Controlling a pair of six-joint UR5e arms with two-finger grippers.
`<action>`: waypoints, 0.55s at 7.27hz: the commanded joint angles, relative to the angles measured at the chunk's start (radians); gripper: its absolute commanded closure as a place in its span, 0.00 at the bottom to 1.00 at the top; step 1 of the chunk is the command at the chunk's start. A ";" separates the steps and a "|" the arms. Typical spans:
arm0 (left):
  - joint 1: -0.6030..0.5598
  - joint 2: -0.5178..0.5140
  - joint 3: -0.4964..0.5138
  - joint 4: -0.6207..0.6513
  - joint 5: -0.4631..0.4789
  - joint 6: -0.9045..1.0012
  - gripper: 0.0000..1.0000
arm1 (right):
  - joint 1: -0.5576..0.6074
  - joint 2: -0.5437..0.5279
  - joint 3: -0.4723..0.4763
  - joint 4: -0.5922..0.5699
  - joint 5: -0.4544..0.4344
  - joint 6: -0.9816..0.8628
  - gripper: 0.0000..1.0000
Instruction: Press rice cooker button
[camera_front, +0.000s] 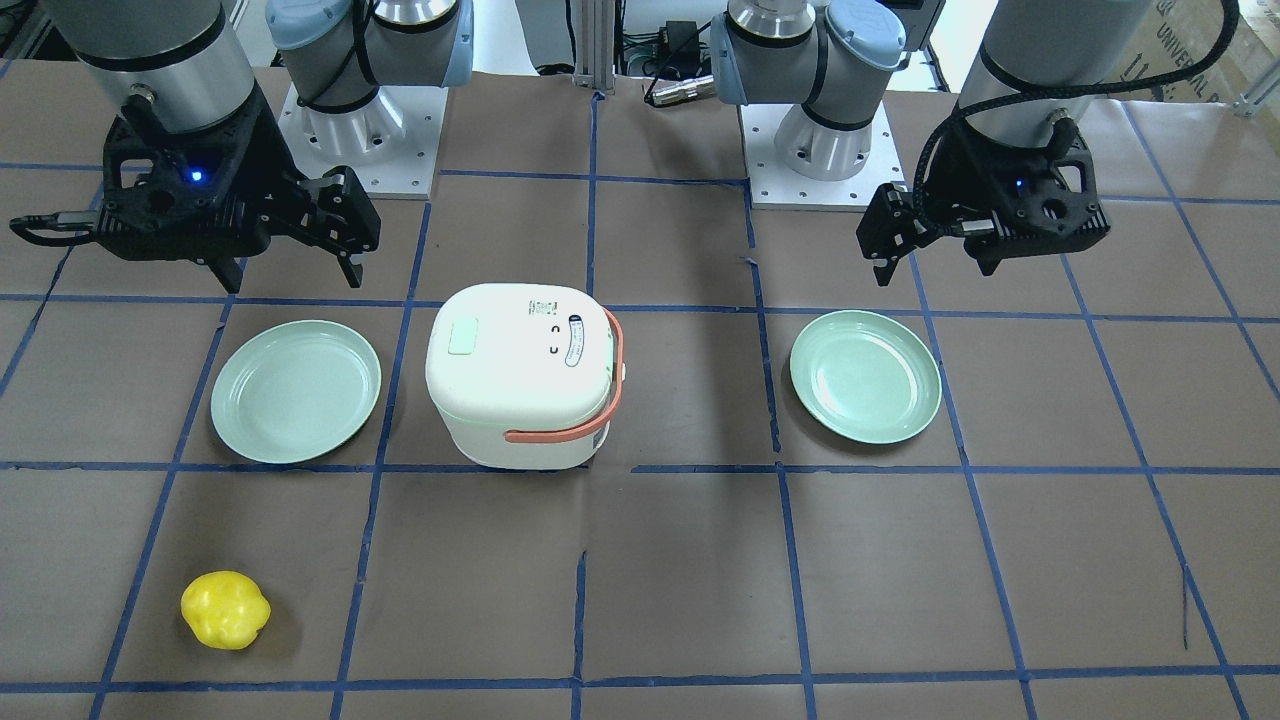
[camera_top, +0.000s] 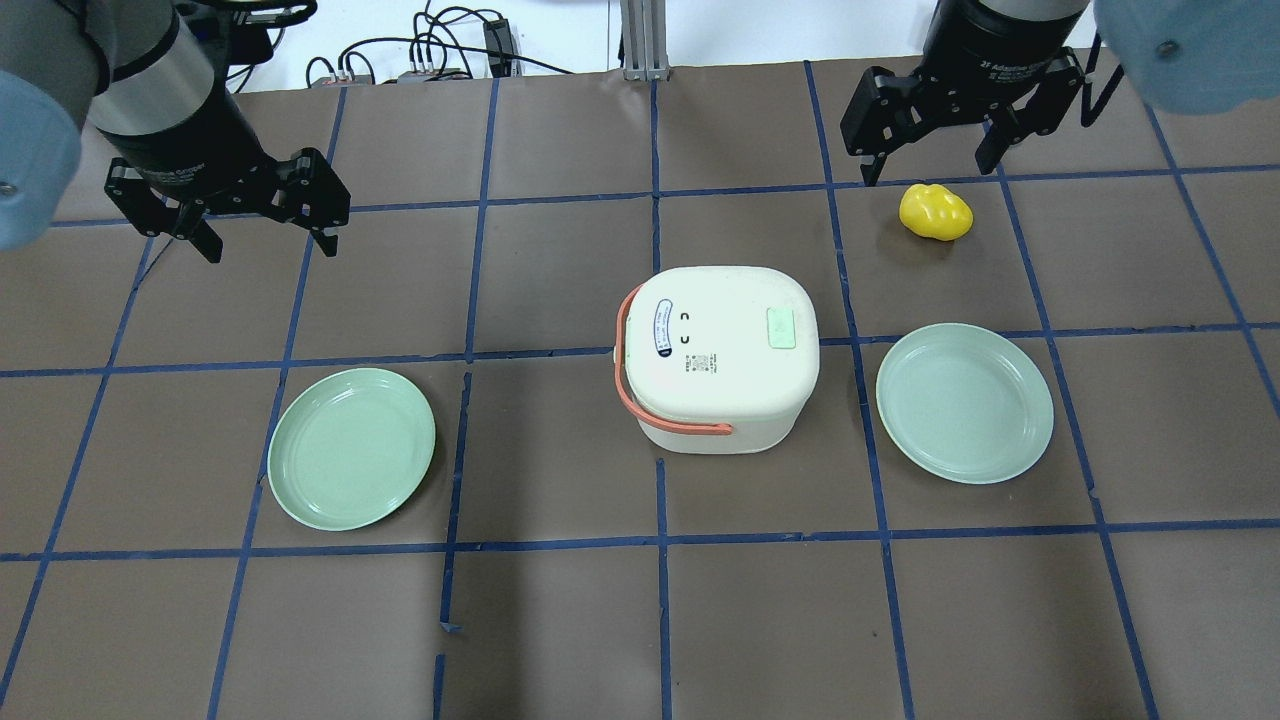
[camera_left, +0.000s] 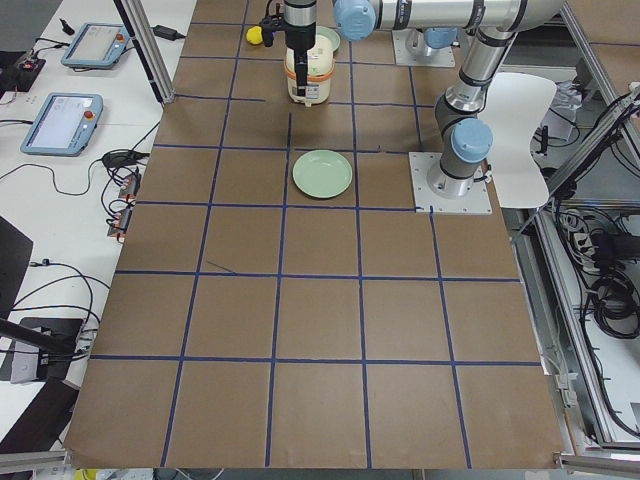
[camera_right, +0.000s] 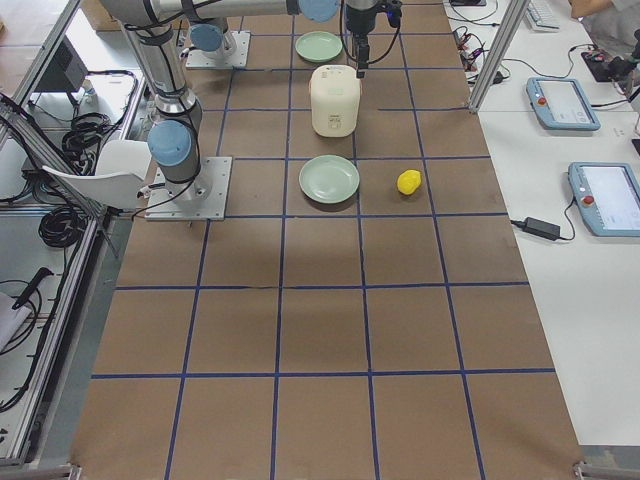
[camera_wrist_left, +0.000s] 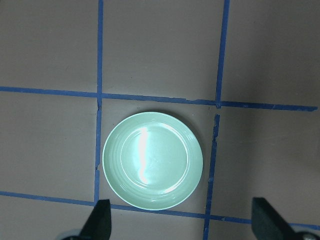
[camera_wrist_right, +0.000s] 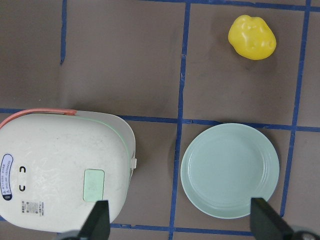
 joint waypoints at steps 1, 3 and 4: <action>0.000 0.000 0.000 0.000 0.000 0.000 0.00 | 0.000 0.000 0.002 0.001 0.000 0.000 0.00; 0.000 0.000 0.000 0.000 0.000 0.000 0.00 | 0.000 0.000 0.003 0.008 0.003 -0.002 0.00; 0.000 0.000 0.000 0.000 0.000 0.000 0.00 | 0.000 0.000 0.005 0.012 0.003 -0.002 0.00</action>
